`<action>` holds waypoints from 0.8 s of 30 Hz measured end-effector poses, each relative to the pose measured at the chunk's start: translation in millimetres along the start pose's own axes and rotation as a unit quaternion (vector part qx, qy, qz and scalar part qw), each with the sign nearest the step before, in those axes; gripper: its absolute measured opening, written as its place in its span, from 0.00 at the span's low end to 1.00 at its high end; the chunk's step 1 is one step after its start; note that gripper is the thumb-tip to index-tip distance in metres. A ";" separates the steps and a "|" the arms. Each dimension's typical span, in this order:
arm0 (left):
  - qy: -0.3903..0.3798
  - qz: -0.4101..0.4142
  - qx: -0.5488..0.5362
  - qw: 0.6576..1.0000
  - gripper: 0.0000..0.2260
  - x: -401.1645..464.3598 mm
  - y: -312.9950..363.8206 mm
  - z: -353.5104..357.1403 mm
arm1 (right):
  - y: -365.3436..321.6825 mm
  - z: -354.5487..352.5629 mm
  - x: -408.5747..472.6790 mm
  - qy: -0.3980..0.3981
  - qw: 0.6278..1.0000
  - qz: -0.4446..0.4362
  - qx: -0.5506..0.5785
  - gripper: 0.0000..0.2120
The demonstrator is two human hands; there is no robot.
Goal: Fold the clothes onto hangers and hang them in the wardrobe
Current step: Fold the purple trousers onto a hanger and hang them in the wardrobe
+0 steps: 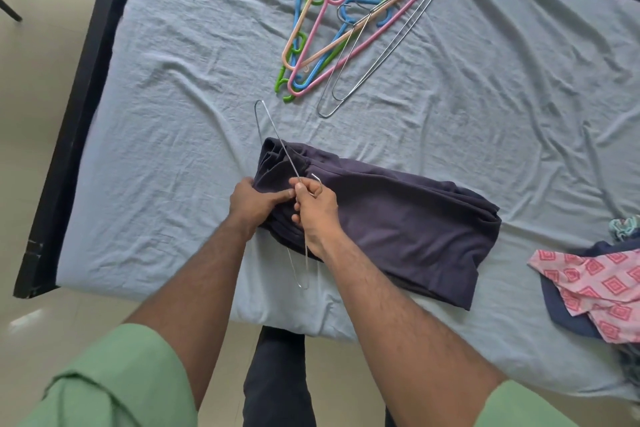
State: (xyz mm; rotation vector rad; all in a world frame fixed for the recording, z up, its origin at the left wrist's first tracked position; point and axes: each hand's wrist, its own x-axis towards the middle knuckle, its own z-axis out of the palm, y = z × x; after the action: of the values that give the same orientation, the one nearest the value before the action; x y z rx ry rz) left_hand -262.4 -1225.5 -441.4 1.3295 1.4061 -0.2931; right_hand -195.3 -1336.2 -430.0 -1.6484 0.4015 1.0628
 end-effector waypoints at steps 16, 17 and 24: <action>-0.010 0.066 -0.132 0.989 0.18 -21.8 -5.3 -8.9 | -17.4 -58.7 -4.0 0.226 0.973 -0.039 -0.008 0.09; -0.004 0.071 -0.133 0.989 0.18 -20.9 -7.0 -13.5 | -18.1 -66.8 -4.8 0.232 0.972 -0.036 -0.012 0.09; -0.001 0.042 -0.099 0.994 0.17 -8.9 -6.2 -37.4 | -19.6 -102.9 -5.2 0.213 0.977 -0.006 -0.014 0.08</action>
State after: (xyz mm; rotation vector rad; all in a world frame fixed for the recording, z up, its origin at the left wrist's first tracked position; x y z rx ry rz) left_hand -289.4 -1203.2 -424.3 1.2214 1.3369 -0.0953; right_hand -139.1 -1423.0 -412.2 -1.9026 0.6551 0.7024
